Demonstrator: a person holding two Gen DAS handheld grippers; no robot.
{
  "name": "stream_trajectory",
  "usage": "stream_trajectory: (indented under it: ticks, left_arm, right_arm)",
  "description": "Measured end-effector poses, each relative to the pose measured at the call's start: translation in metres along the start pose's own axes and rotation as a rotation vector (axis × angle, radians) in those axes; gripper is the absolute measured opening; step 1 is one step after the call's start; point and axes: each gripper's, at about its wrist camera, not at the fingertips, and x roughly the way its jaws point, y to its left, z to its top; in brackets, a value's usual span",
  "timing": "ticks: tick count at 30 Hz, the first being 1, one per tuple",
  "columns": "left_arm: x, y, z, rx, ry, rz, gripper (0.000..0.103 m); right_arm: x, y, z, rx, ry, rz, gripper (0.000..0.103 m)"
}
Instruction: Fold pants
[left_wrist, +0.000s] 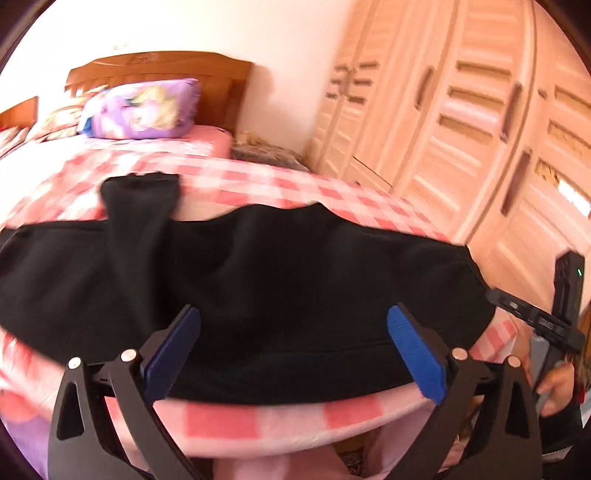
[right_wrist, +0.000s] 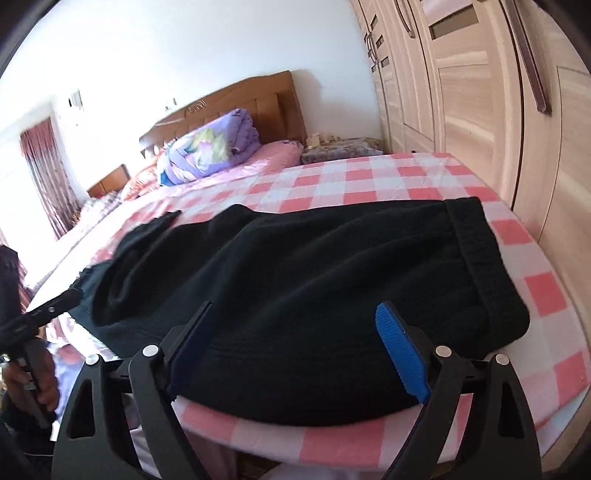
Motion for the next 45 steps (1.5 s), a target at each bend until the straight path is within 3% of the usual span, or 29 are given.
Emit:
stream_trajectory:
  ticks: [3,4,5,8,13,15,17,19,23,25,29,30,33,36,38,39,40,41,42,43,45]
  left_arm:
    - [0.042,-0.033,0.001,0.093,0.101,-0.019,0.101]
    - [0.054,-0.041,0.000,0.121,0.135,-0.018,0.101]
    - [0.065,-0.046,-0.004,0.144,0.168,-0.009,0.101]
    - [0.096,-0.044,-0.019,0.138,0.278,0.033,0.101]
    - [0.096,-0.049,-0.022,0.169,0.260,0.061,0.101]
    - [0.095,-0.049,-0.022,0.173,0.264,0.060,0.101]
    - [0.094,-0.046,-0.024,0.180,0.270,0.060,0.101]
    - [0.090,-0.045,-0.021,0.176,0.277,0.052,0.101]
    - [0.072,-0.021,0.009,0.125,0.221,0.047,0.101]
    - [0.066,-0.003,0.036,0.114,0.176,0.102,0.101]
    - [0.077,0.041,0.096,0.062,0.141,0.287,0.101]
    - [0.090,0.054,0.113,0.059,0.167,0.356,0.101]
    - [0.139,0.082,0.141,0.087,0.317,0.466,0.101]
    - [0.190,0.100,0.149,0.167,0.454,0.618,0.101]
    - [0.212,0.112,0.144,0.214,0.521,0.673,0.101]
    - [0.224,0.121,0.141,0.221,0.564,0.693,0.095]
    - [0.225,0.126,0.141,0.214,0.555,0.679,0.087]
    - [0.223,0.131,0.142,0.202,0.541,0.648,0.067]
    - [0.222,0.137,0.142,0.176,0.554,0.641,0.011]
    - [0.217,0.141,0.144,0.152,0.529,0.629,0.009]
    - [0.181,0.154,0.147,0.069,0.394,0.577,0.008]
  right_arm:
    - [0.034,-0.016,-0.020,-0.049,0.161,-0.145,0.090]
    - [0.026,-0.025,-0.026,-0.028,0.118,-0.091,0.090]
    - [0.022,-0.033,-0.029,0.007,0.135,-0.070,0.090]
    - [0.011,-0.035,-0.025,0.019,0.160,-0.080,0.090]
    - [0.007,-0.018,-0.001,0.004,0.066,-0.036,0.091]
    - [0.023,-0.011,0.002,-0.015,0.088,-0.058,0.091]
    - [0.046,-0.009,-0.006,-0.036,0.177,-0.120,0.093]
    - [0.044,-0.002,-0.013,-0.099,0.157,-0.154,0.093]
    - [0.035,-0.012,-0.002,-0.015,0.197,-0.132,0.093]
    - [0.024,-0.008,0.008,0.001,0.157,-0.142,0.093]
    - [0.025,0.022,0.023,-0.049,0.106,-0.045,0.093]
    - [0.031,0.034,0.027,-0.076,0.108,-0.028,0.093]
    - [0.043,0.063,0.034,-0.123,0.103,0.028,0.093]
    - [0.059,0.089,0.041,-0.165,0.104,0.076,0.093]
    - [0.066,0.097,0.042,-0.183,0.109,0.088,0.093]
    - [0.070,0.100,0.041,-0.191,0.116,0.087,0.093]
    - [0.072,0.103,0.039,-0.195,0.119,0.085,0.093]
    - [0.076,0.103,0.037,-0.195,0.123,0.081,0.093]
    - [0.083,0.101,0.035,-0.185,0.135,0.074,0.093]
    - [0.089,0.100,0.033,-0.172,0.146,0.072,0.093]
    - [0.098,0.088,0.028,-0.128,0.172,0.071,0.093]
